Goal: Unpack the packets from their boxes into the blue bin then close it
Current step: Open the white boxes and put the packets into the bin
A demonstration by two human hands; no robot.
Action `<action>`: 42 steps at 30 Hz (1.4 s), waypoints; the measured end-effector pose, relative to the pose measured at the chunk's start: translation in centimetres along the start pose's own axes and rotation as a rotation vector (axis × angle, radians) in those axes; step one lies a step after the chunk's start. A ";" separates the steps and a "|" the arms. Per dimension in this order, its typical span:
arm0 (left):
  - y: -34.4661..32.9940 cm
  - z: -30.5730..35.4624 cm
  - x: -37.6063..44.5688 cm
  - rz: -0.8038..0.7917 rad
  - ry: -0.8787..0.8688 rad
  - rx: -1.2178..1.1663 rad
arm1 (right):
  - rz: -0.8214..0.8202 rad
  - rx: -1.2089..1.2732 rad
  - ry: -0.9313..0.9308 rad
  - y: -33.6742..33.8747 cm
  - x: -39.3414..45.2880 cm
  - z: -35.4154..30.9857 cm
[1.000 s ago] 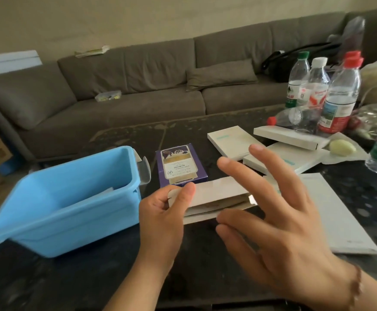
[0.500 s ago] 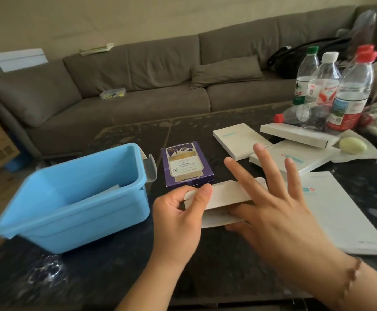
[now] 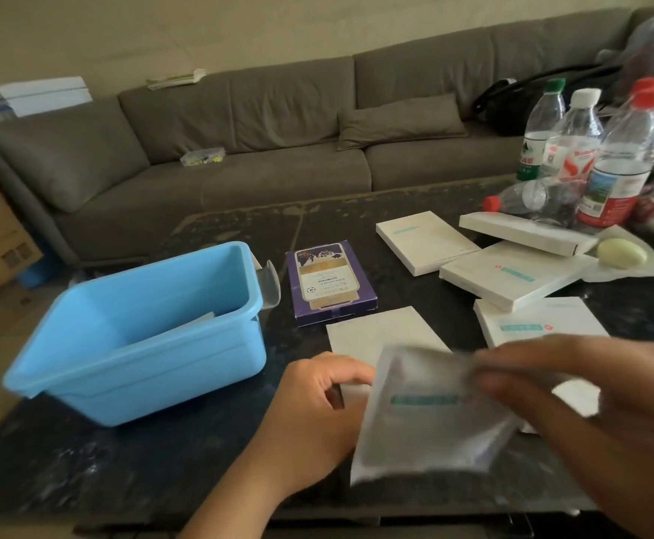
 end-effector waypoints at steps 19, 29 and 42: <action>5.2 -1.6 -1.2 0.414 0.174 -0.620 | -0.593 0.689 -0.795 -12.8 -1.7 6.1; 7.6 -2.7 -3.1 0.681 0.280 -0.766 | -0.285 0.837 -0.827 -13.6 0.7 5.8; 22.7 -2.8 -9.0 1.269 -0.034 -0.274 | -0.325 0.499 -0.558 -18.2 16.6 0.5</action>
Point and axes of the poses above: each hand's wrist, its own x-axis towards the middle knuckle, its own y-axis out of the back of the hand, z = x × y, the point moved 9 cm from there along x, towards the middle knuckle, and after that the axes turned 2 degrees about -z, right-handed, at the moved point
